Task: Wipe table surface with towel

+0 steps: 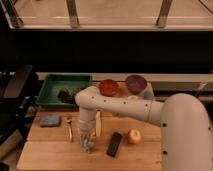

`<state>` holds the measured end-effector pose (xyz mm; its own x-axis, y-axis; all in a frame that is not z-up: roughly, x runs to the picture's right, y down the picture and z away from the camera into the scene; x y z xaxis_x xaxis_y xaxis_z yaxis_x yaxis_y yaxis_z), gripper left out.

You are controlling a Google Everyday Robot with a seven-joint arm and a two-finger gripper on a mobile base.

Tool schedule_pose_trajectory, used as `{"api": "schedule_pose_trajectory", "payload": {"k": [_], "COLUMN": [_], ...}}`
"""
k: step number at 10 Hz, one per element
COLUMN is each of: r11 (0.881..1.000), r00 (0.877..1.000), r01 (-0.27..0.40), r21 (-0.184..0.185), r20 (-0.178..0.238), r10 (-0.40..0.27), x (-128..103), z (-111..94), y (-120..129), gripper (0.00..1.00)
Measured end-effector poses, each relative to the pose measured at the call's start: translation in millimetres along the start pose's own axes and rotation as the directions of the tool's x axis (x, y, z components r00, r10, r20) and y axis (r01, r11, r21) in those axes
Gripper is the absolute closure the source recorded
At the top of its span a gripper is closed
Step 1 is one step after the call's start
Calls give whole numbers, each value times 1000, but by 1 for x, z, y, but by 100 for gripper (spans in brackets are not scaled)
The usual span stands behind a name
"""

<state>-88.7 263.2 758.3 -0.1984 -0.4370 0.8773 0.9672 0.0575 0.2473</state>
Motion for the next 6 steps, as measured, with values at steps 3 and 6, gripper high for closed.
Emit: {"api": "schedule_pose_trajectory", "payload": {"k": [3,6], "r11": [999,999], "r00": [999,1000], "r01": [-39,3], "r21": [-18,-33], "r20": [-33,-31], "r10": [38,-4], "x": [11,33], "z": [-30,-33], "y": [23,3], "gripper": [92,92]}}
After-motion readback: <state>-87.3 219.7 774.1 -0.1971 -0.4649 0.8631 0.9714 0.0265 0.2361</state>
